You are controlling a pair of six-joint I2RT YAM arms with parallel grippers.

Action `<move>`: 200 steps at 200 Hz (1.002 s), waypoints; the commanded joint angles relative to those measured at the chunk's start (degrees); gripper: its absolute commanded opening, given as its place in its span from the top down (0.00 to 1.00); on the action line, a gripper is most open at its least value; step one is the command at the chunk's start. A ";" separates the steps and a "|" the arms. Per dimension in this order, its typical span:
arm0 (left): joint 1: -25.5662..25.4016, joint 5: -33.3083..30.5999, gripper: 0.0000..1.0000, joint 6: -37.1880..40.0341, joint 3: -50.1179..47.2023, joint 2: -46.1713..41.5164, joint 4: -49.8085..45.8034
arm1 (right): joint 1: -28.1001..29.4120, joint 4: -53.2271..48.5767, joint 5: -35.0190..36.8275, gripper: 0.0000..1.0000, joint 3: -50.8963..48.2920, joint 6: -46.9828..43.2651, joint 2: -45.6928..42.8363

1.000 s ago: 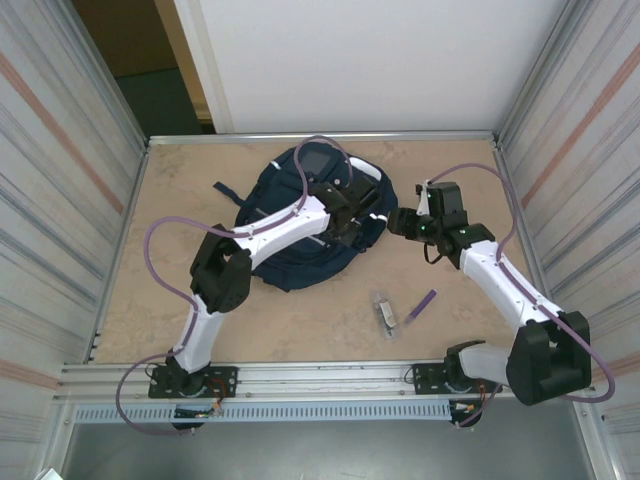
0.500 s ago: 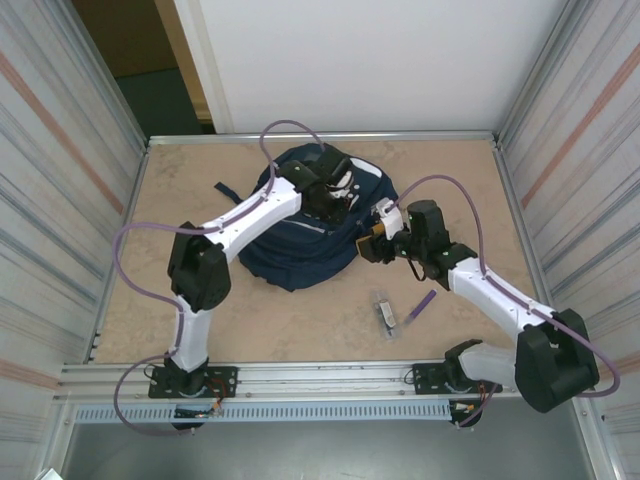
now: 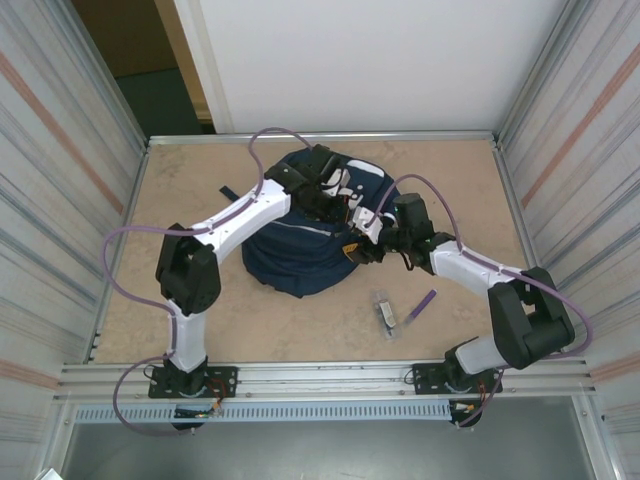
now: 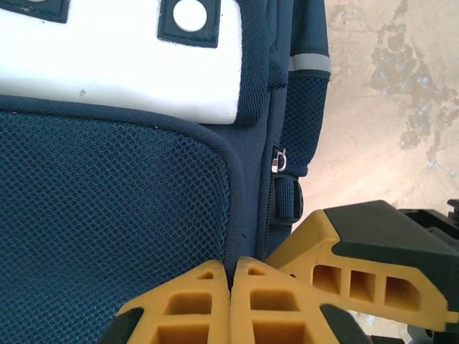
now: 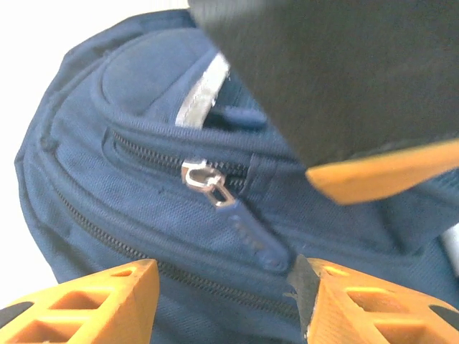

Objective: Pack the student bag

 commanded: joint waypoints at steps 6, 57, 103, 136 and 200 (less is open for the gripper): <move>-0.14 5.53 1.00 -2.71 -0.89 -4.60 3.99 | -1.20 0.74 -5.56 0.48 2.66 -4.77 1.18; 0.52 6.66 1.00 -4.62 -1.52 -4.80 6.46 | 0.11 -2.33 -4.78 0.68 3.66 -5.22 4.31; 1.13 -1.56 1.00 -5.71 -2.77 -4.91 9.43 | 3.48 -3.23 4.15 1.00 1.39 0.48 -2.31; 2.29 -2.23 1.00 -11.31 -4.84 -3.41 16.65 | 8.00 -2.29 12.46 1.00 -2.14 7.34 -7.42; 2.85 -1.06 1.00 -18.15 -4.12 1.44 27.47 | 18.44 11.22 21.46 1.00 -8.89 27.99 -5.88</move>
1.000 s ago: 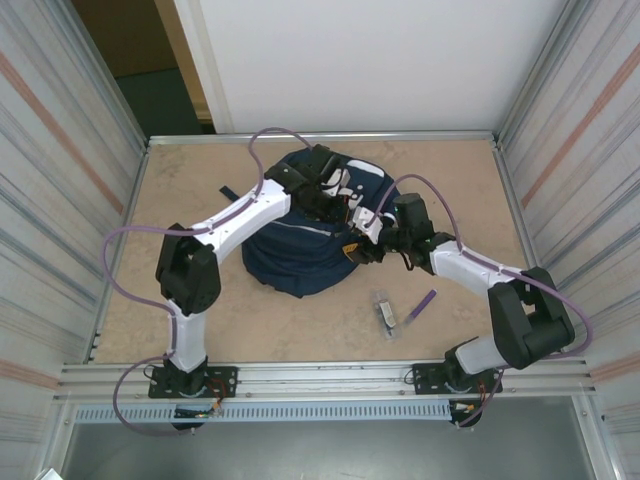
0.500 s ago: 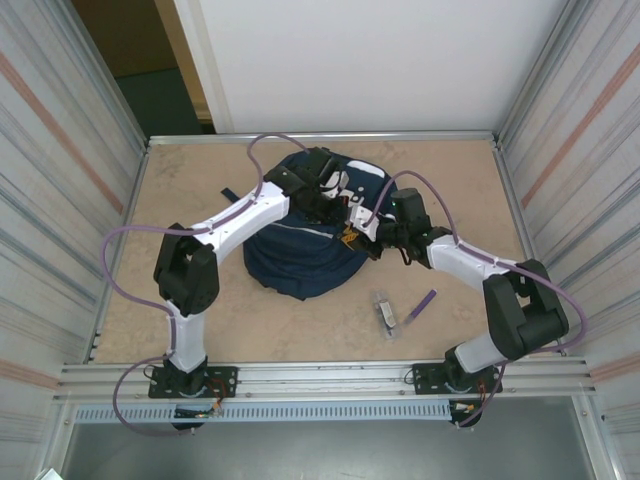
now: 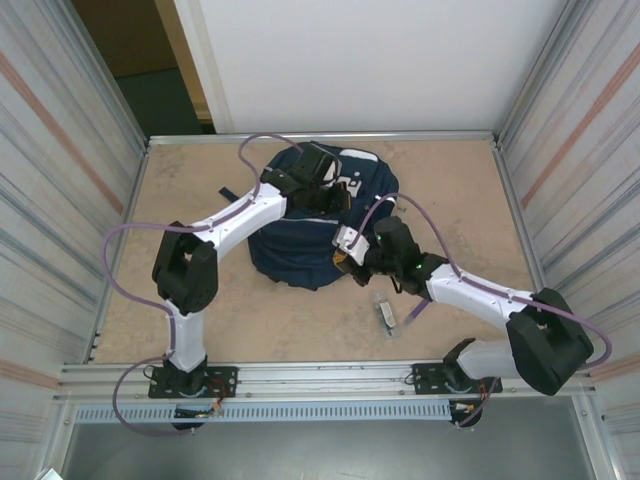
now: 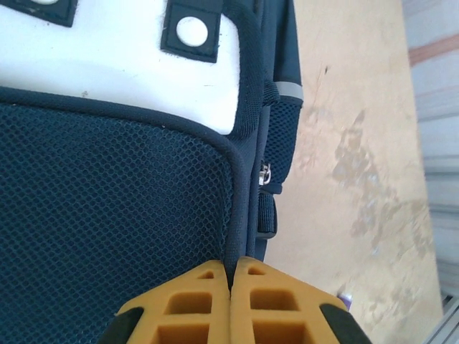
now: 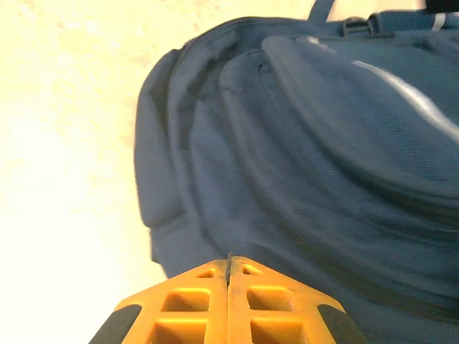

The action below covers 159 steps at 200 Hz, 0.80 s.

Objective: Pack the student bag

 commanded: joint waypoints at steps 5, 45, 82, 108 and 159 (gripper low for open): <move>0.38 0.03 1.00 -4.72 2.22 2.14 10.58 | 3.76 10.57 6.50 1.00 -2.16 14.87 2.52; 0.14 2.64 1.00 -5.37 3.30 2.22 9.73 | -3.82 13.10 0.85 0.75 -8.80 8.61 -9.45; -0.30 1.75 1.00 -3.67 1.53 -0.08 7.38 | -19.58 21.82 -11.07 0.58 -10.41 3.10 -11.23; -0.30 3.00 1.00 -4.32 1.20 -0.22 7.76 | -21.36 14.72 -16.71 0.52 -3.31 -7.90 -3.55; -0.96 4.86 1.00 -4.67 1.62 -0.30 8.09 | -20.61 13.12 -15.49 0.49 3.09 -15.95 8.76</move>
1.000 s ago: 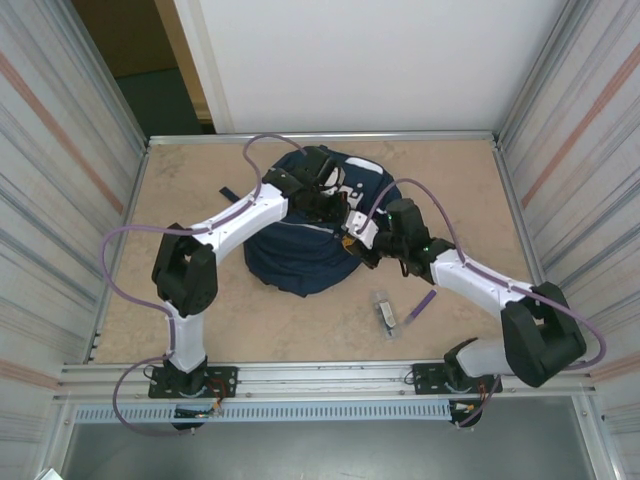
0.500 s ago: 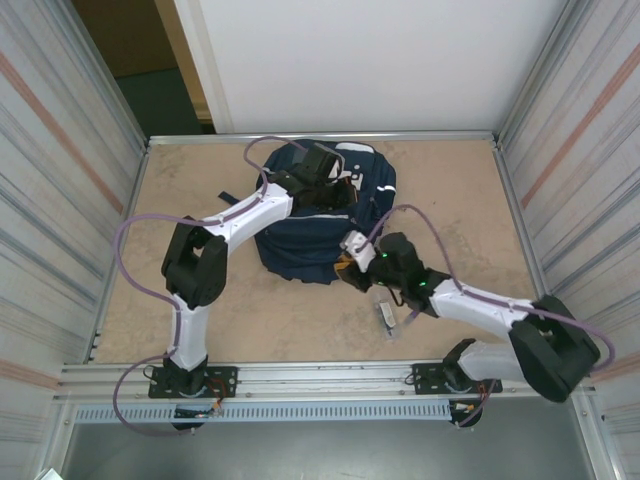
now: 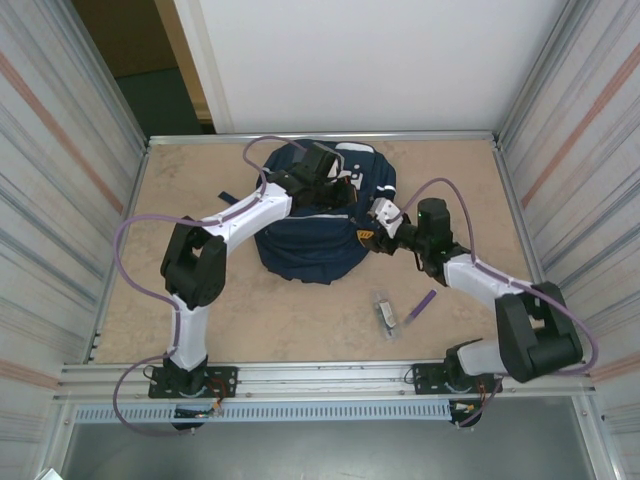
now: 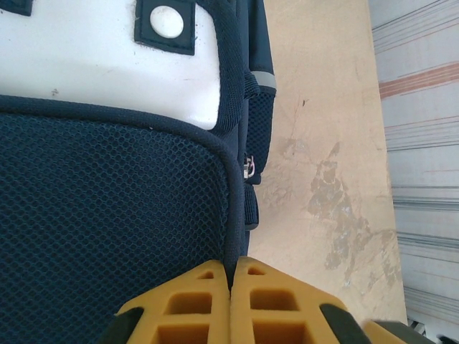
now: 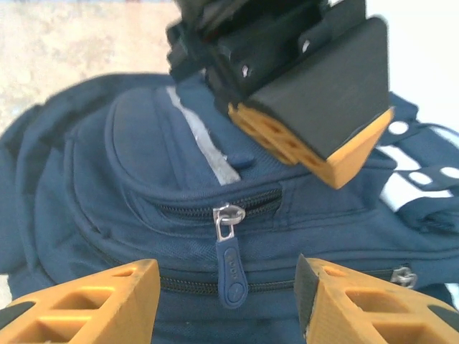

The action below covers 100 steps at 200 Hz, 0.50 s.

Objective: Pack the student bag

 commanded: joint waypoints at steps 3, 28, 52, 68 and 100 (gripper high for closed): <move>-1.00 2.85 1.00 -0.69 0.48 -3.62 2.19 | 0.80 -1.95 -1.16 0.49 4.26 -6.98 4.37; -1.00 2.85 1.00 -0.52 -0.10 -4.16 2.25 | 1.35 -3.28 -1.28 0.68 6.22 -7.62 6.71; -0.65 1.48 1.00 0.00 -0.12 -4.17 3.12 | 4.00 -4.67 2.39 0.94 4.11 -8.37 4.58; -0.11 1.36 1.00 -0.24 0.86 -3.32 3.65 | 6.00 -6.13 4.78 1.00 2.07 -7.79 2.57; 0.30 0.41 1.00 -0.51 2.59 -2.04 4.37 | 11.57 -6.94 10.26 1.00 -2.08 0.44 -2.21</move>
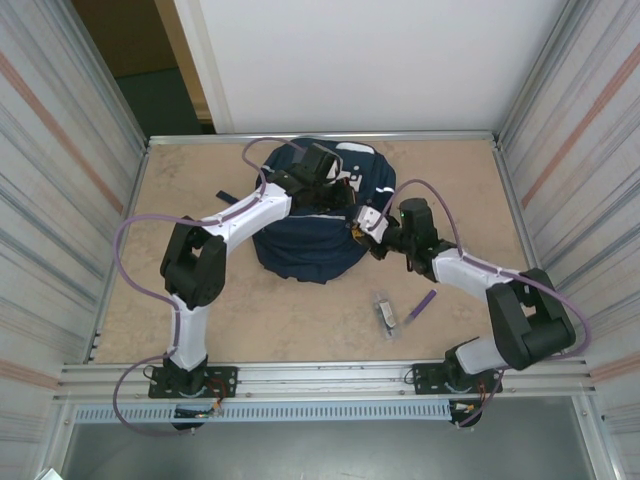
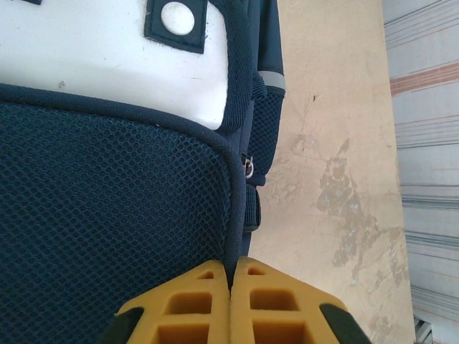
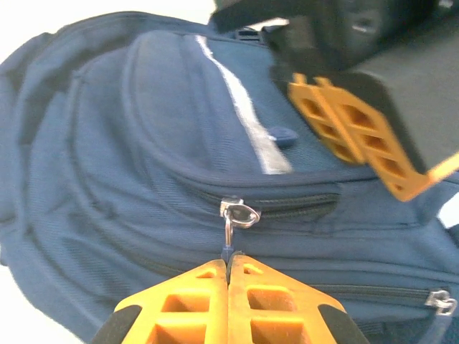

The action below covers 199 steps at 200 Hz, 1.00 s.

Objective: Pack the student bag

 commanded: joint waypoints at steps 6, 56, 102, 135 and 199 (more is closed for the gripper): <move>0.10 0.60 1.00 -0.93 2.86 -1.81 5.84 | 6.41 -1.38 4.21 1.00 -4.11 8.98 -4.25; -0.59 0.48 1.00 -2.71 4.18 1.53 9.89 | 16.00 10.56 12.45 1.00 -5.76 36.38 -1.65; -0.50 2.31 1.00 -4.64 2.02 1.23 10.40 | 10.94 7.20 15.00 0.70 -11.94 26.19 -15.20; -0.67 3.24 1.00 -4.13 0.91 -0.95 8.76 | -2.31 5.58 5.40 0.57 -10.92 16.49 -15.28; -1.89 4.17 1.00 -3.80 0.24 -2.41 7.57 | -7.46 -2.04 -7.20 0.51 0.12 7.15 -1.15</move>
